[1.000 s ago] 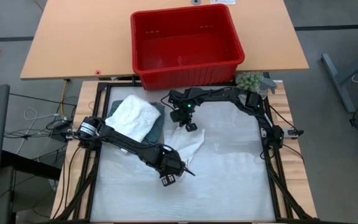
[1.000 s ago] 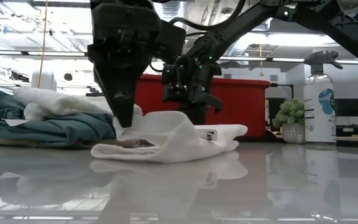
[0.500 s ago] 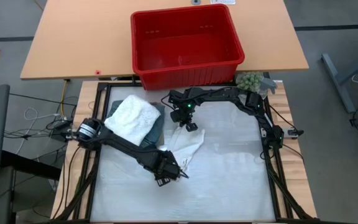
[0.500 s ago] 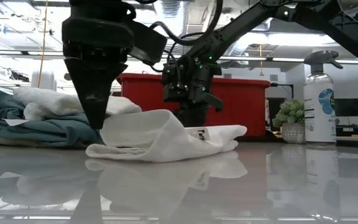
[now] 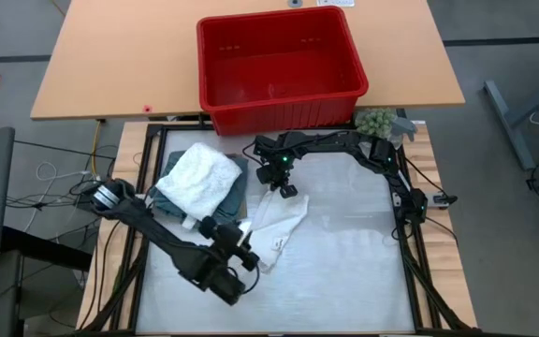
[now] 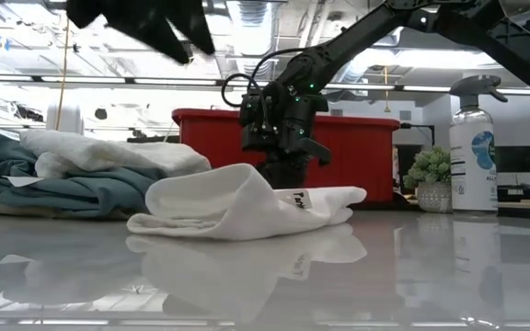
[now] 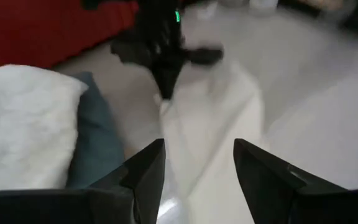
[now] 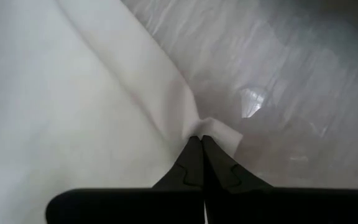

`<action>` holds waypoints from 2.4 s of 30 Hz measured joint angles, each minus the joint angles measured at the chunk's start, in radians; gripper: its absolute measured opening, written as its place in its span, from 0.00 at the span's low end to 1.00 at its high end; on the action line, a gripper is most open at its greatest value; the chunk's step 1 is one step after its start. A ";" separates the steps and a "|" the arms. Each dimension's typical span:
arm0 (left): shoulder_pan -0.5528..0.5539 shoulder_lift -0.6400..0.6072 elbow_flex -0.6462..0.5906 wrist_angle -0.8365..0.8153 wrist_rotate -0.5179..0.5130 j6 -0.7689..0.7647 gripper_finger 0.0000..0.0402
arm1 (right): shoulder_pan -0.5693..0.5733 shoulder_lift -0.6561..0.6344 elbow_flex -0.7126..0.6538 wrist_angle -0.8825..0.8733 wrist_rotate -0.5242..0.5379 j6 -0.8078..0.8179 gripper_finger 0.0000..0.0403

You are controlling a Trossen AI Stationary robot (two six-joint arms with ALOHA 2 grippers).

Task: Fold Laundry from Bin
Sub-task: Fold the white underwear in the red bin

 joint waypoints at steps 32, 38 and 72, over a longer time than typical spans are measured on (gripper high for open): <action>-0.040 0.411 0.003 0.312 0.169 -0.191 0.24 | -0.002 0.000 0.003 0.013 -0.019 -0.023 0.06; -0.045 0.405 0.004 0.319 0.245 -0.119 0.22 | -0.036 -0.055 0.059 -0.019 -0.014 -0.024 0.17; -0.046 0.409 0.000 0.288 0.250 -0.082 0.22 | 0.084 -0.064 -0.005 -0.045 -0.044 -0.173 0.44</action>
